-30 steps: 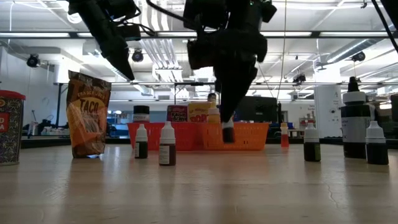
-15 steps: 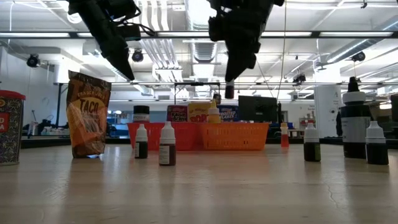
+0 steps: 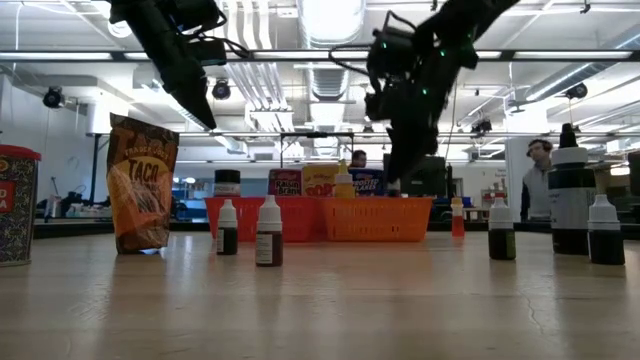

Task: Pick & Place Kitchen Items
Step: Put the small red food coloring bottle into the orange bin

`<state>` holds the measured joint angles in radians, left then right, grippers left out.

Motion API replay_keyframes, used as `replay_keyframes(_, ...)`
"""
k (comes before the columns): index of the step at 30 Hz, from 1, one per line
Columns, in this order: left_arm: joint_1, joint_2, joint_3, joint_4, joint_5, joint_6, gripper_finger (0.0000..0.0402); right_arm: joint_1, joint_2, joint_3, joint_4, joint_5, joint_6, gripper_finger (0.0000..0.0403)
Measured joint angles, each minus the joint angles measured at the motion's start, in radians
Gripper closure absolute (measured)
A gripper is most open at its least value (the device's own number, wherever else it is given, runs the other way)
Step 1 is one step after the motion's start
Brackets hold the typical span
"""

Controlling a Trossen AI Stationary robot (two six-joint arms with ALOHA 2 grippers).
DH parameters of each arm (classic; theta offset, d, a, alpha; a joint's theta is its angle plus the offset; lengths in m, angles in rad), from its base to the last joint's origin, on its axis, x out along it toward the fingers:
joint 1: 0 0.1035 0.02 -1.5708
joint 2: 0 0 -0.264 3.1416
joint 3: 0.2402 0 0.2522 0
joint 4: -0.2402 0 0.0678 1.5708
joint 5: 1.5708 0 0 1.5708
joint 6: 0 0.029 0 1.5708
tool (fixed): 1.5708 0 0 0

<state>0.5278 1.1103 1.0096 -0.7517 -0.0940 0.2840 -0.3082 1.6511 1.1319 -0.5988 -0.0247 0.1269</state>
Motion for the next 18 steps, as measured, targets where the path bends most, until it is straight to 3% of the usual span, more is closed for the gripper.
replay_keyframes(9, 0.0, 0.0, 0.0, 0.0, 0.0, 0.0, 0.014, -0.049, 0.002, -0.113, 0.155, -0.001, -0.021, 0.0336)
replay_keyframes(18, 0.0, 0.0, 0.0, 0.0, 0.0, 0.0, 0.014, -0.084, 0.003, -0.149, 0.197, 0.001, -0.028, 0.035)
